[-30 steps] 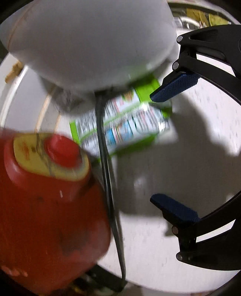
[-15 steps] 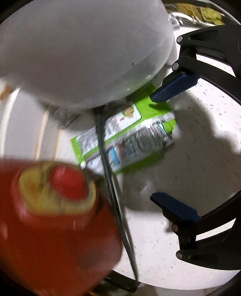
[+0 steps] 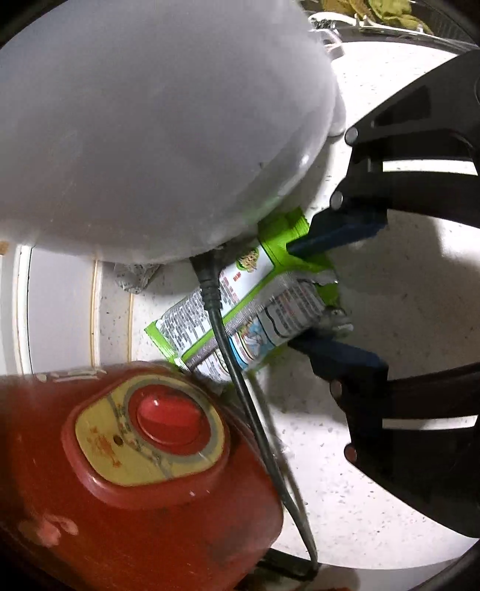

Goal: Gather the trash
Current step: 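Grasp the green snack pack with the left tool while the right tool holds the yellow pack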

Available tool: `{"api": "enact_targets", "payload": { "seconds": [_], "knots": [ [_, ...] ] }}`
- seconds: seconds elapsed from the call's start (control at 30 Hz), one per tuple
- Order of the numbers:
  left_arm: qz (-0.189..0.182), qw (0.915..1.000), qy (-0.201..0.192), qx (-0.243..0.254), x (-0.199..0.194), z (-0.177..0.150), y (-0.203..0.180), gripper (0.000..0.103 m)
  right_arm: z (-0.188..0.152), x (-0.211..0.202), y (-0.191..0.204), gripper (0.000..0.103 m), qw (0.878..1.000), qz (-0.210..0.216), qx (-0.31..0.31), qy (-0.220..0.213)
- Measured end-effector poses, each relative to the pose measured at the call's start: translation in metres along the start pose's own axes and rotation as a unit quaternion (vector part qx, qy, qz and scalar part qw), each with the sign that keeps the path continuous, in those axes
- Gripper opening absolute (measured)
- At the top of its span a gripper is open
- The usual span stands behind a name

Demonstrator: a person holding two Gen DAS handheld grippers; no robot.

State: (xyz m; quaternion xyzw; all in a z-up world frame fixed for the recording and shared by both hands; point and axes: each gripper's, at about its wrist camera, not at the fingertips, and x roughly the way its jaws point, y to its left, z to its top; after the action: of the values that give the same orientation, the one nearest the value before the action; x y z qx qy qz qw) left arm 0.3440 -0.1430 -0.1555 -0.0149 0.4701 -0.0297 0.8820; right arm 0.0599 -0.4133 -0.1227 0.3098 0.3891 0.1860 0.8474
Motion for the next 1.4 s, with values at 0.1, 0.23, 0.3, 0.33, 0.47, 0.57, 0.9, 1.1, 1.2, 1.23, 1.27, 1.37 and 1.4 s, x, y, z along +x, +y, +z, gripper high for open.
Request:
{"api": "enact_targets", "payload": {
  "seconds": [0.1, 0.23, 0.3, 0.33, 0.47, 0.57, 0.9, 1.1, 1.2, 1.23, 1.27, 1.37, 1.4],
  "knots": [
    [-0.011, 0.9999, -0.003, -0.003, -0.007, -0.009, 0.01, 0.034, 0.003, 0.003, 0.003, 0.016, 1.0, 0.005, -0.002, -0.001],
    [-0.014, 0.9998, 0.005, -0.014, -0.017, -0.02, 0.017, 0.033, 0.006, 0.006, 0.008, 0.016, 1.0, 0.013, -0.007, 0.0],
    [-0.017, 0.9994, 0.008, -0.029, -0.022, -0.024, 0.026, 0.032, 0.007, 0.008, 0.011, 0.016, 1.0, 0.018, -0.009, 0.0],
    [-0.014, 0.9995, 0.008, -0.028, -0.022, -0.024, 0.032, 0.032, 0.007, 0.008, 0.012, 0.016, 1.0, 0.02, -0.009, 0.0],
    [-0.007, 0.9996, 0.01, -0.026, -0.037, -0.041, 0.046, 0.022, 0.008, 0.01, 0.015, 0.016, 1.0, 0.029, -0.008, -0.003],
    [-0.043, 0.9977, 0.008, -0.051, -0.04, -0.045, 0.066, 0.018, 0.009, 0.01, 0.018, 0.016, 0.999, 0.035, -0.009, -0.005],
    [-0.017, 0.9966, -0.031, 0.074, -0.045, -0.021, 0.019, 0.089, 0.005, 0.017, 0.022, 0.016, 0.999, 0.037, -0.007, 0.006],
    [-0.017, 0.9994, 0.011, 0.027, -0.013, -0.004, 0.021, 0.088, 0.004, 0.012, 0.023, 0.016, 0.999, 0.033, -0.007, 0.003],
    [0.002, 0.9994, 0.003, 0.033, -0.016, -0.007, 0.025, 0.072, 0.005, 0.008, 0.019, 0.016, 1.0, 0.028, -0.003, -0.001],
    [-0.003, 0.9993, 0.0, 0.038, -0.018, -0.008, 0.024, 0.068, 0.005, 0.008, 0.018, 0.016, 1.0, 0.026, -0.001, -0.002],
    [-0.006, 0.9992, 0.001, 0.039, -0.024, -0.012, 0.025, 0.064, 0.005, 0.007, 0.018, 0.016, 1.0, 0.025, 0.0, -0.002],
    [-0.009, 0.9992, 0.003, 0.038, -0.032, -0.016, 0.032, 0.057, 0.004, 0.01, 0.017, 0.016, 1.0, 0.026, 0.003, -0.001],
    [-0.009, 0.9993, 0.003, 0.037, -0.039, -0.021, 0.037, 0.056, 0.004, 0.012, 0.018, 0.016, 1.0, 0.028, 0.003, 0.0]
  ]
}}
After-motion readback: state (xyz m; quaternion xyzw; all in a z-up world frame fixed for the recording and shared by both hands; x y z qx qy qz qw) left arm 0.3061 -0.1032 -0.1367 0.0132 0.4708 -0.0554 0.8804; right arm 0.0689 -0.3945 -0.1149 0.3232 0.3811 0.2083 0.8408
